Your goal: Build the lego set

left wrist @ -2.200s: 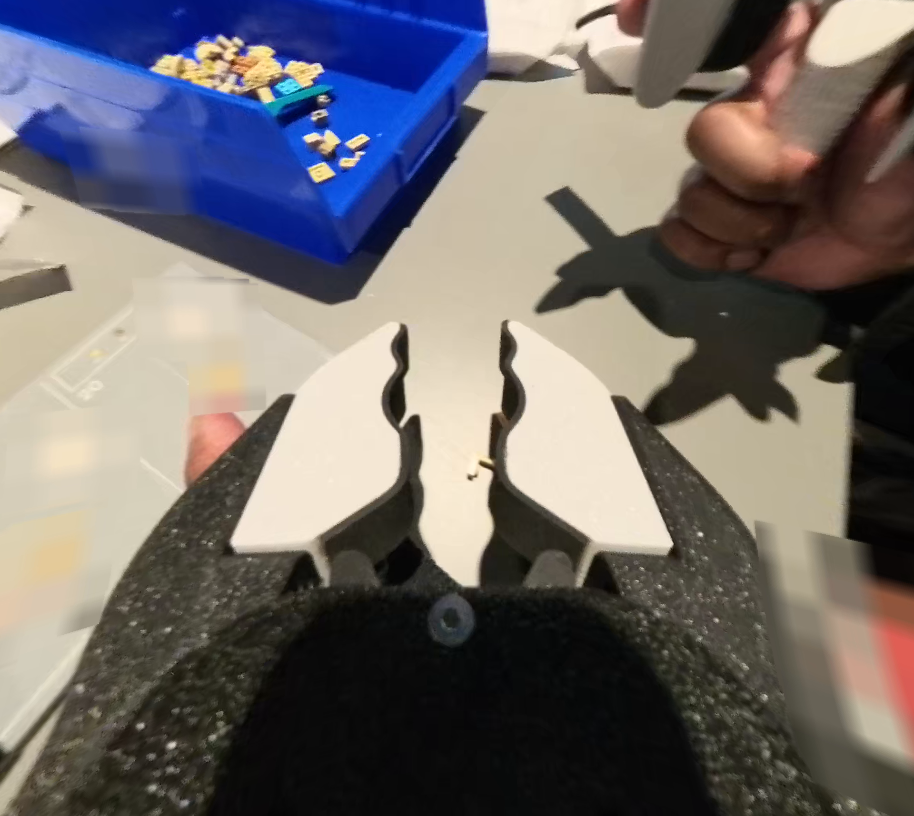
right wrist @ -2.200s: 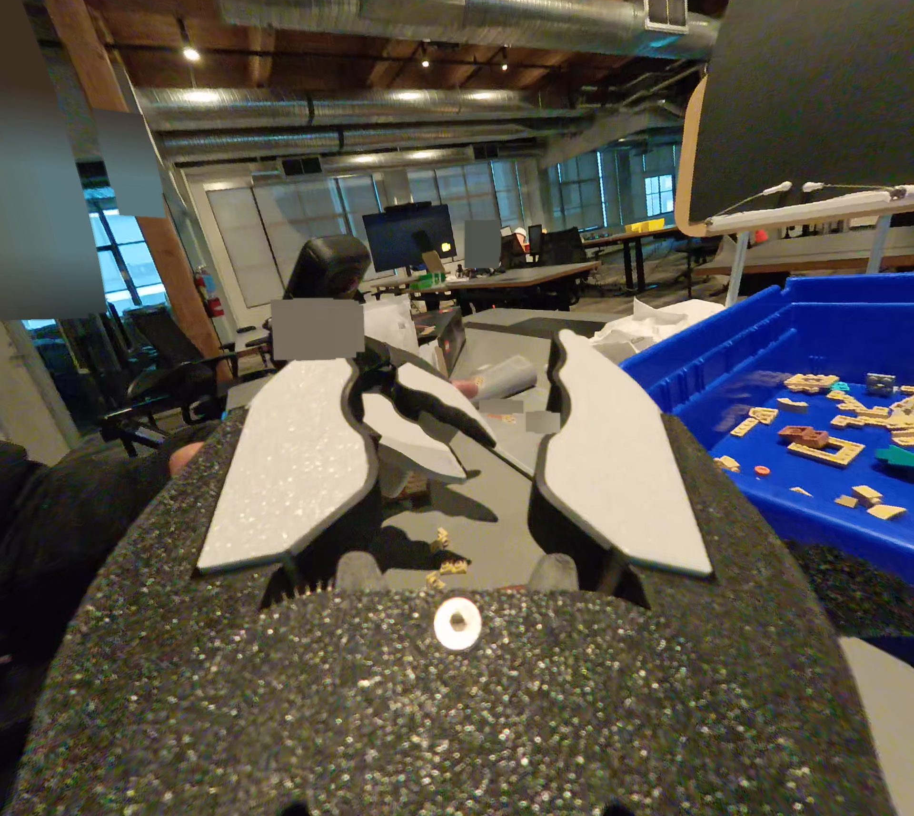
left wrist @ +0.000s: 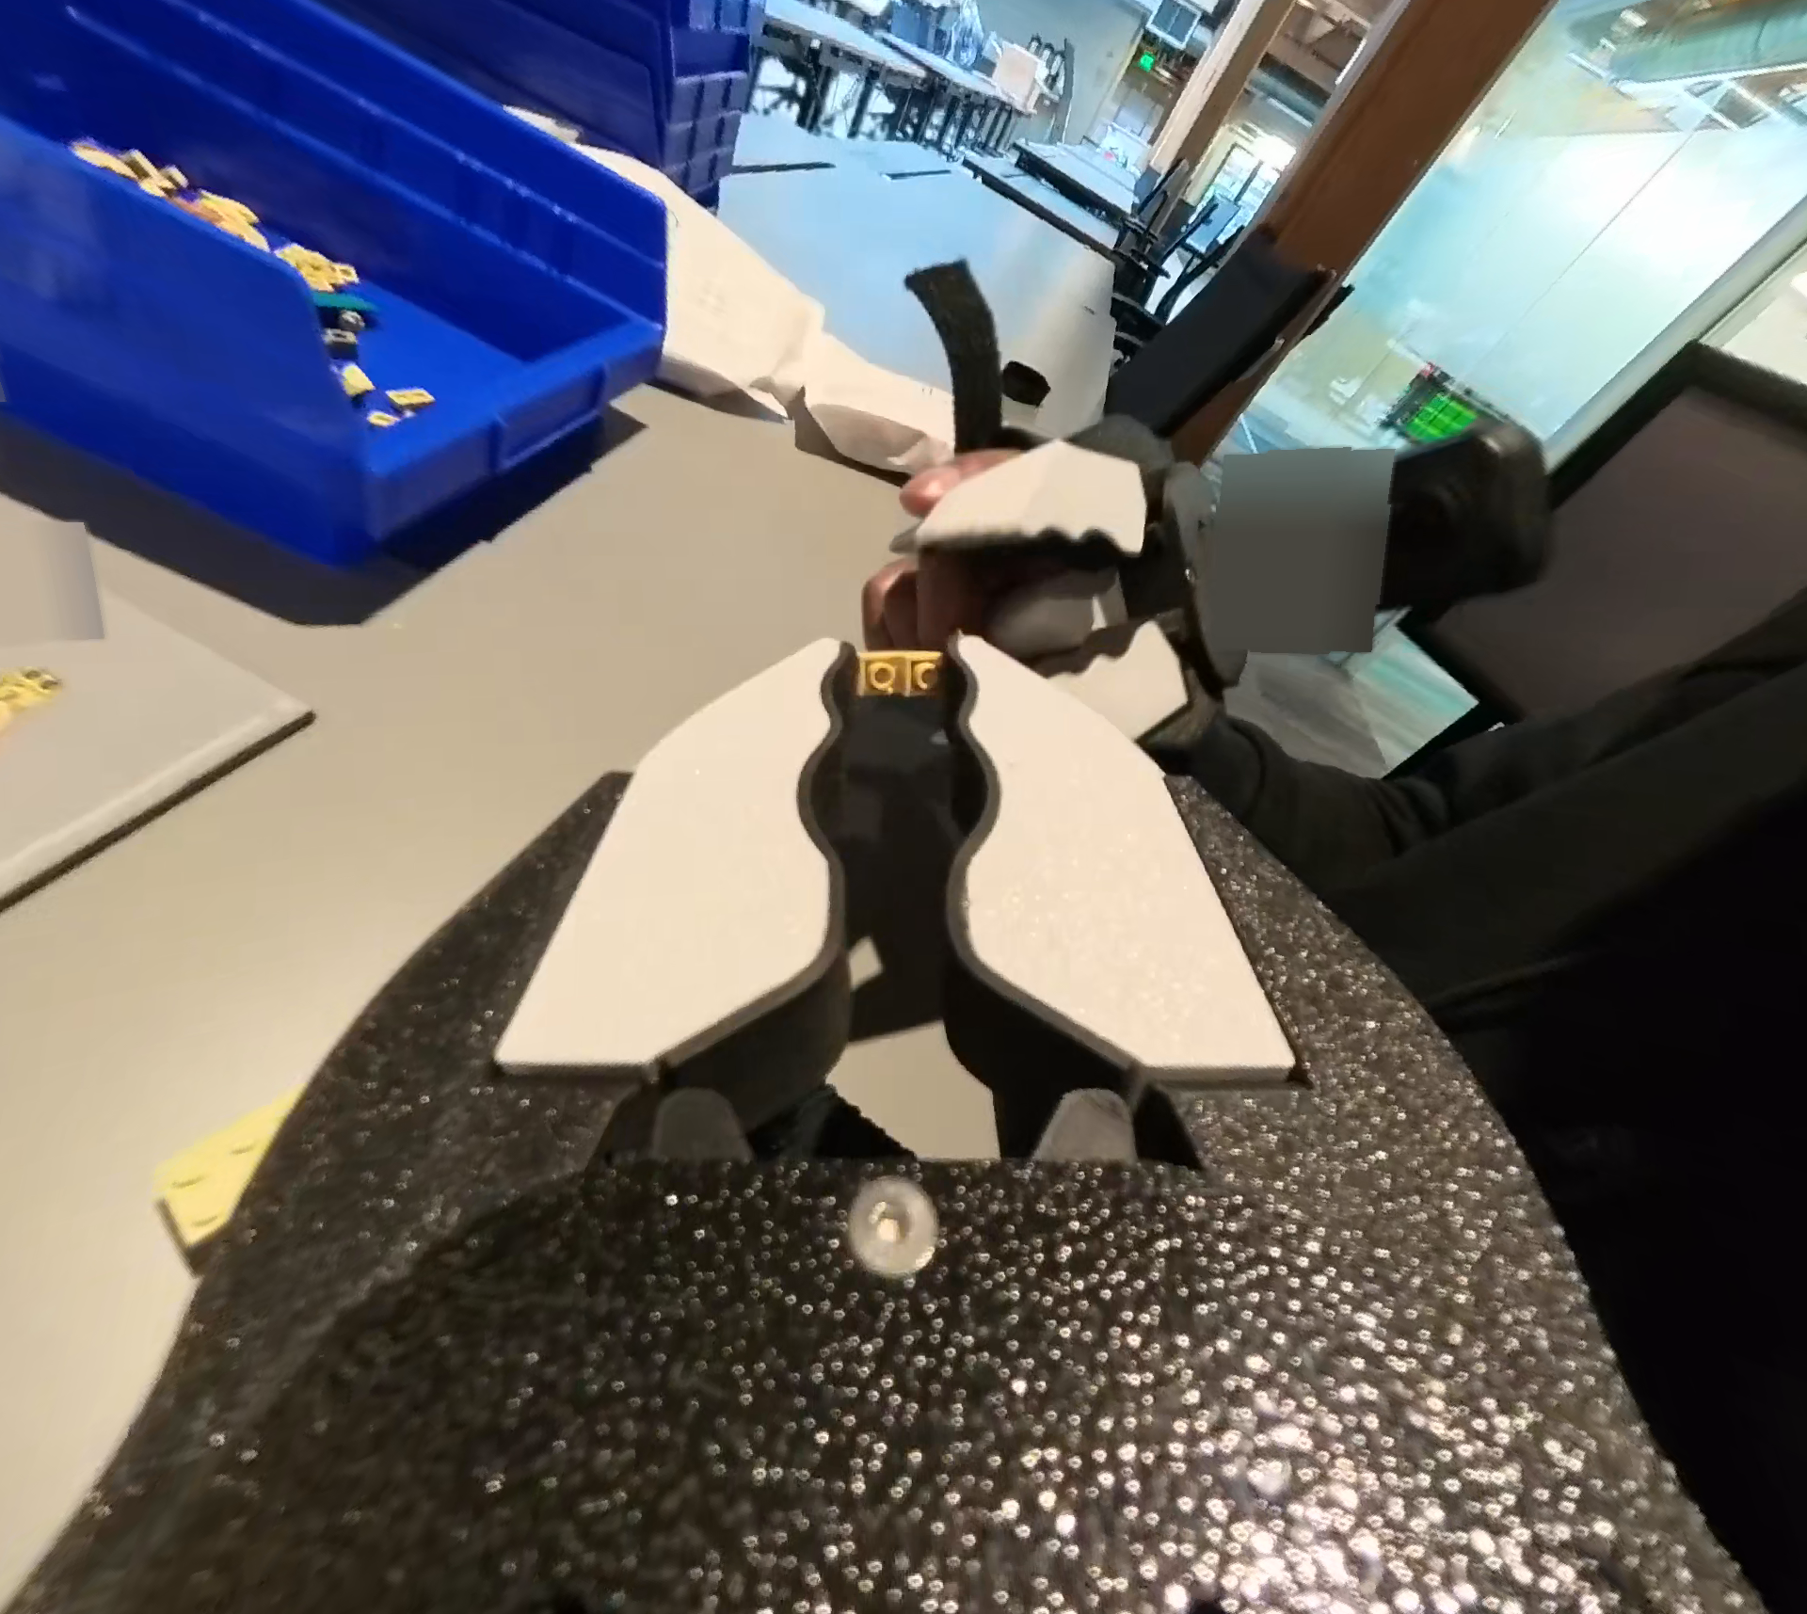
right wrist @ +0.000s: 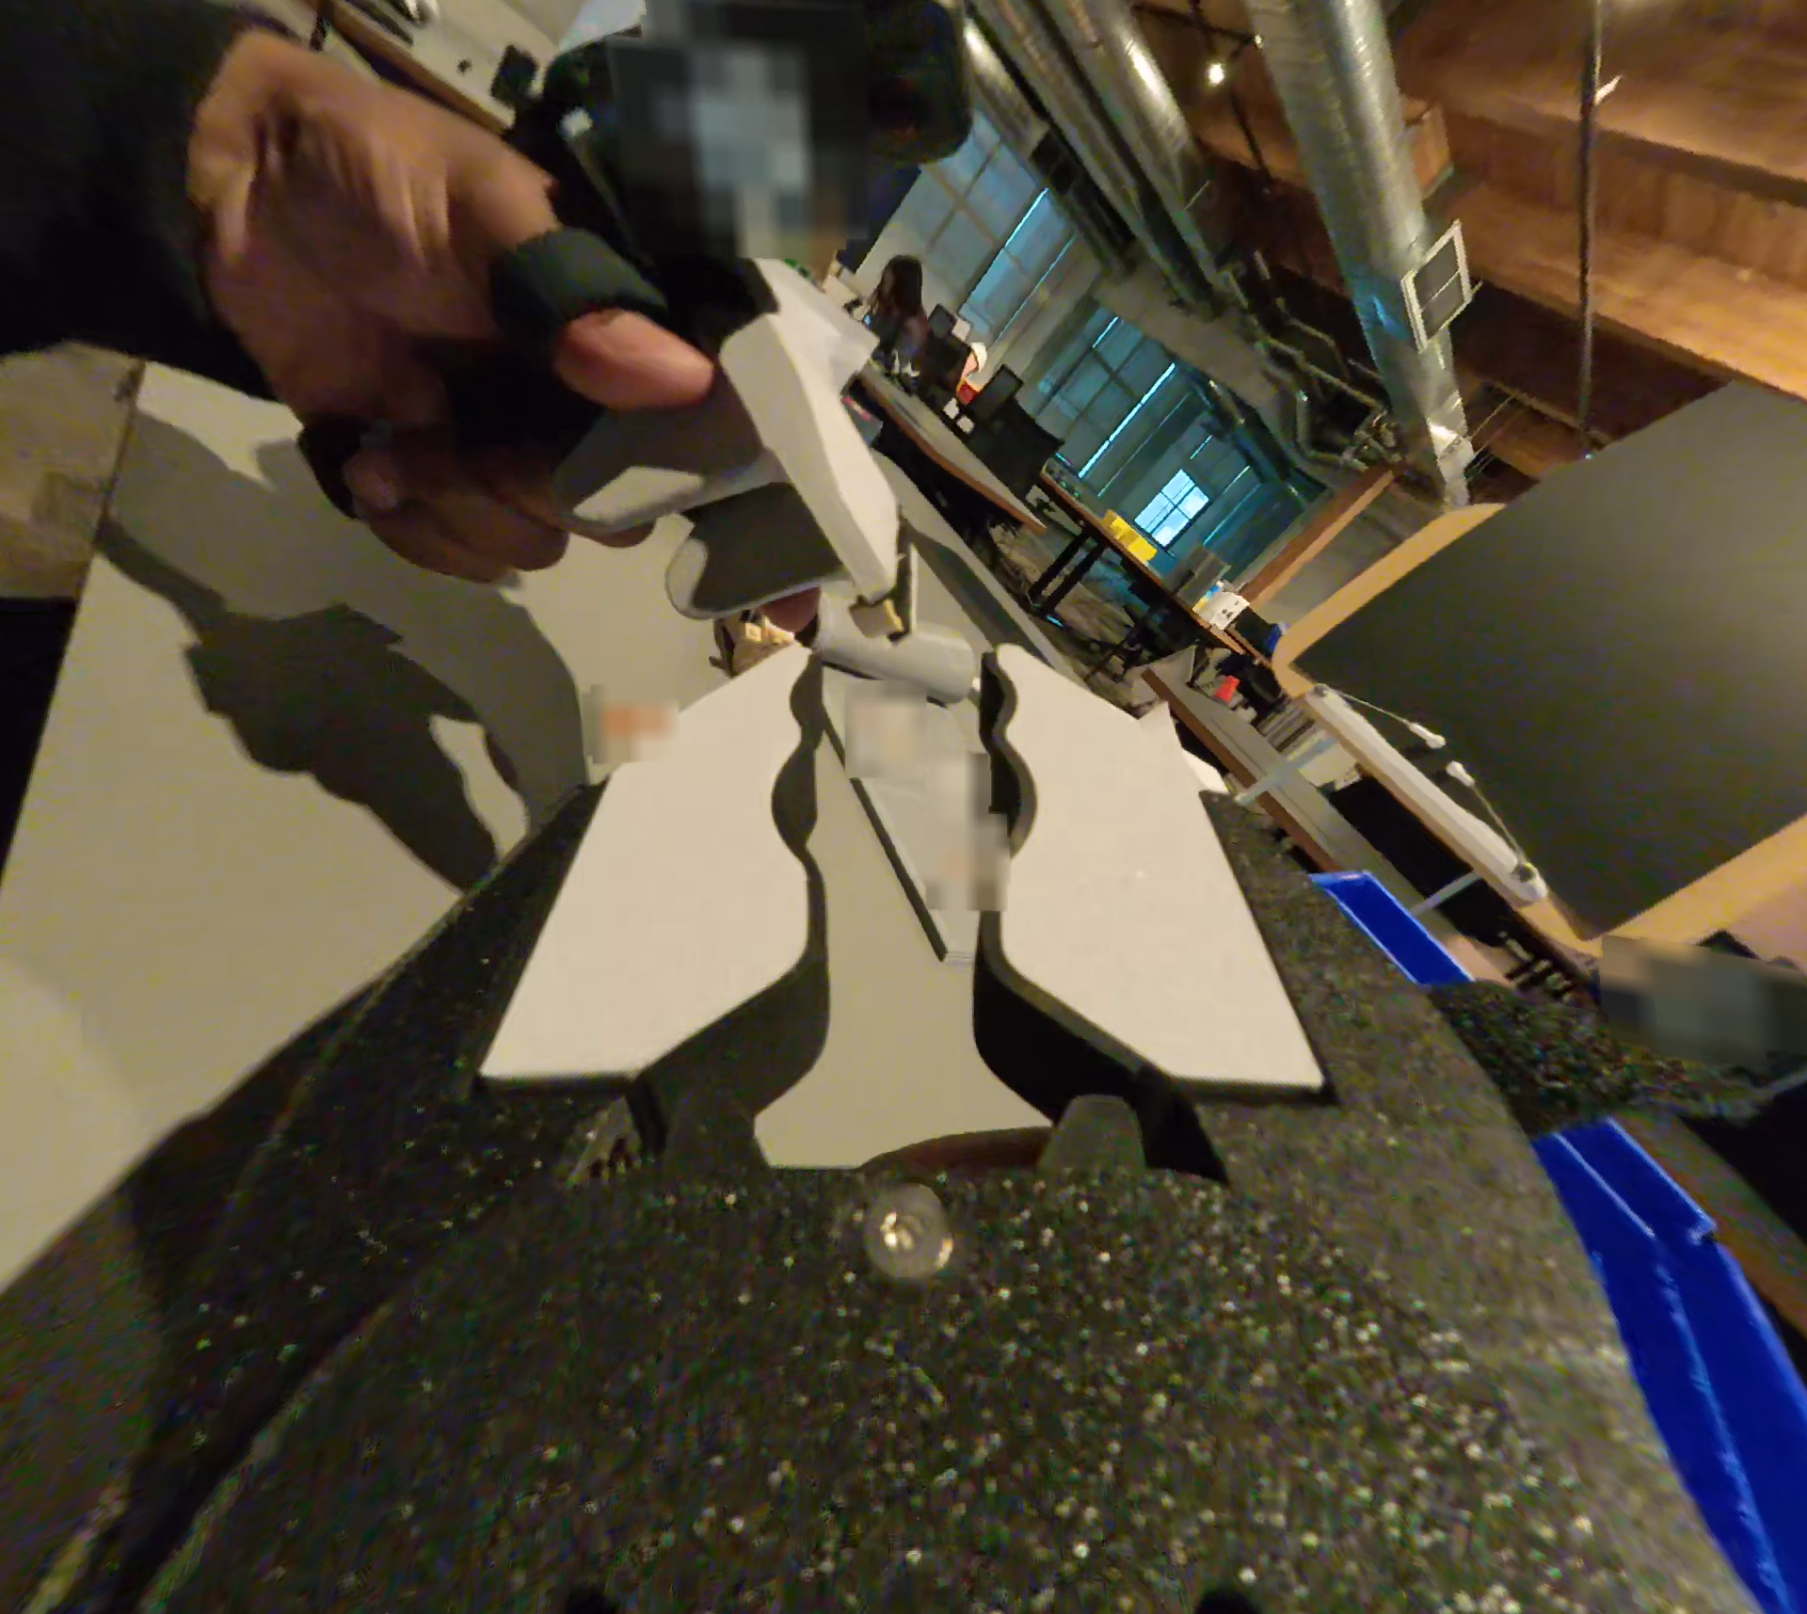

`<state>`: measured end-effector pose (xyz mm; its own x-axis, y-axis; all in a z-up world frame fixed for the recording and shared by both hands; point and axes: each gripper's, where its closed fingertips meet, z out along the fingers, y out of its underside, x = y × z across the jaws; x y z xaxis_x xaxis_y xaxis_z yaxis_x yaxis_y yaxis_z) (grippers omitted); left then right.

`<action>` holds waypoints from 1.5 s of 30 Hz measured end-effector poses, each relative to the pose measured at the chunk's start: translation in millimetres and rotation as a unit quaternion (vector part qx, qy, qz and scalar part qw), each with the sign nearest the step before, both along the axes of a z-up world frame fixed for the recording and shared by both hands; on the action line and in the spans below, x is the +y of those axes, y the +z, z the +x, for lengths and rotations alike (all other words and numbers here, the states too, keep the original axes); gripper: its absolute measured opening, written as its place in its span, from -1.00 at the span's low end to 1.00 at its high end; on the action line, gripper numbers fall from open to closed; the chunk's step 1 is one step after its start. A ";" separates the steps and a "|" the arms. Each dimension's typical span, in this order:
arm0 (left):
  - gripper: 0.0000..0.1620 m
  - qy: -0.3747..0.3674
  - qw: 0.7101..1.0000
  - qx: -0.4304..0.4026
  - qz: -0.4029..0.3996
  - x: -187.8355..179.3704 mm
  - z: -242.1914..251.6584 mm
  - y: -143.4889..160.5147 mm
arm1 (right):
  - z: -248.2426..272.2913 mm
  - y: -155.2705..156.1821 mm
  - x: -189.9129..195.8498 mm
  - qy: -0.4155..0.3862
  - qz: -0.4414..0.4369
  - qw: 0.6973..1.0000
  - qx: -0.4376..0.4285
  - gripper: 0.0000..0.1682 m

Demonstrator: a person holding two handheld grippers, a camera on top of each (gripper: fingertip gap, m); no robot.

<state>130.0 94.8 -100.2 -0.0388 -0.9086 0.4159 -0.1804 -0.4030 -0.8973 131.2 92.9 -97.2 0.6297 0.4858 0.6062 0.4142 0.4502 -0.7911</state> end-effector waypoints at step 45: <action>-0.60 0.072 0.951 0.244 0.175 21.4 -3.7 -64.4 | 57.9 15.2 17.9 -0.042 -0.055 0.988 0.141 -0.91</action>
